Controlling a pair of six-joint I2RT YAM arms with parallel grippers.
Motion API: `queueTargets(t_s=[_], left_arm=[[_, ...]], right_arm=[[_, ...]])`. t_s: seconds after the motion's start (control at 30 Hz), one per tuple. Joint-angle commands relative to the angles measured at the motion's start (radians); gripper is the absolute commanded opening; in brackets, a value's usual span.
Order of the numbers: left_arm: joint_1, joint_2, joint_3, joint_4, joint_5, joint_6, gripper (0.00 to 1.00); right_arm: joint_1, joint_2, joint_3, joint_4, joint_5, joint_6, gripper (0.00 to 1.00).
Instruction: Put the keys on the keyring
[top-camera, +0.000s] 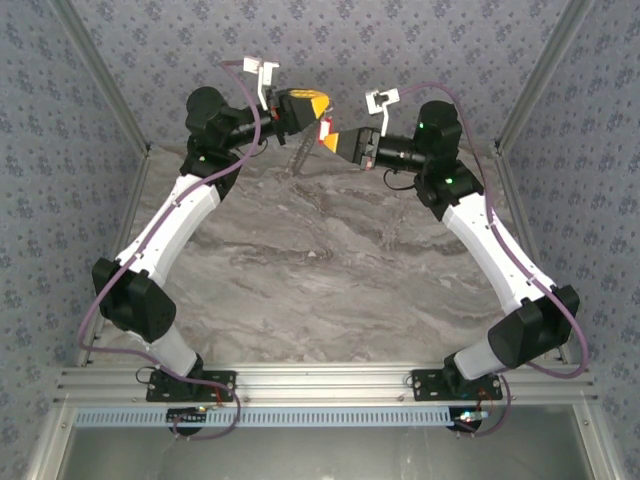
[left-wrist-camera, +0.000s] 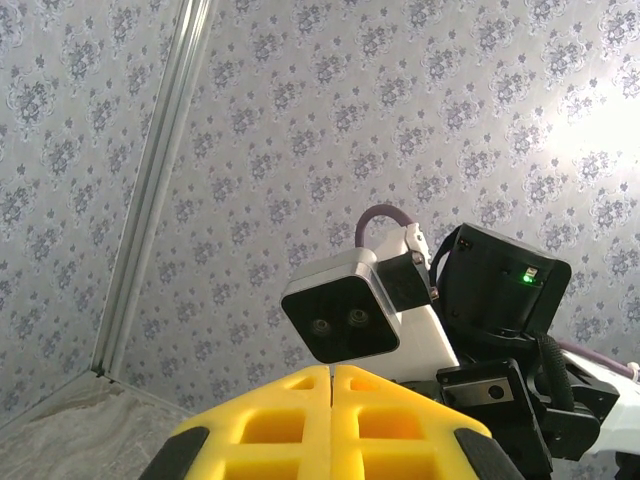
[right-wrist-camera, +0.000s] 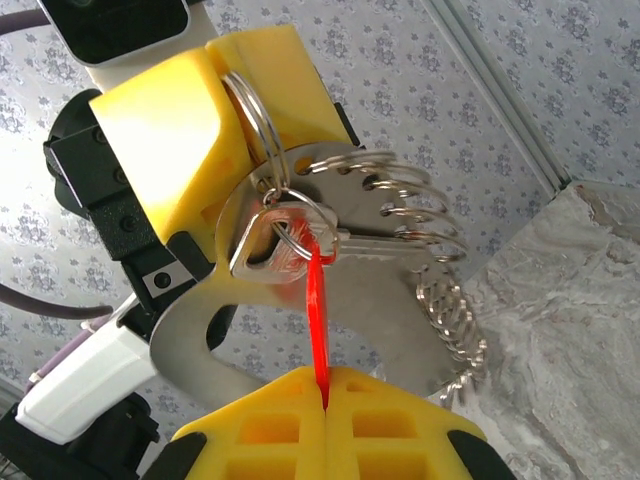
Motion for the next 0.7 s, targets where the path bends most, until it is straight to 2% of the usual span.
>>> queueTargets(t_s=[0.0,0.07,0.13,0.4,0.5,0.67], left_arm=[[0.002,0.008,0.042,0.067,-0.001,-0.015,0.0],[0.002,0.008,0.04,0.068,-0.001,-0.018,0.0],[0.002,0.005,0.036,0.068,-0.001,-0.017,0.0],[0.002,-0.004,0.0,0.117,-0.013,-0.033,0.0],[0.002,-0.003,-0.015,0.155,-0.017,-0.055,0.0],[0.001,0.008,-0.01,0.213,-0.024,-0.11,0.0]], right_arm=[[0.003,-0.02,0.023,-0.073,-0.02,-0.027,0.09],[-0.016,-0.031,0.015,-0.078,-0.023,-0.026,0.22],[-0.048,-0.052,-0.005,-0.062,-0.025,-0.012,0.28],[-0.179,-0.099,-0.03,0.08,-0.016,0.095,0.42],[-0.189,-0.076,0.005,0.163,-0.005,0.145,0.48],[-0.183,-0.001,0.052,0.358,0.006,0.275,0.49]])
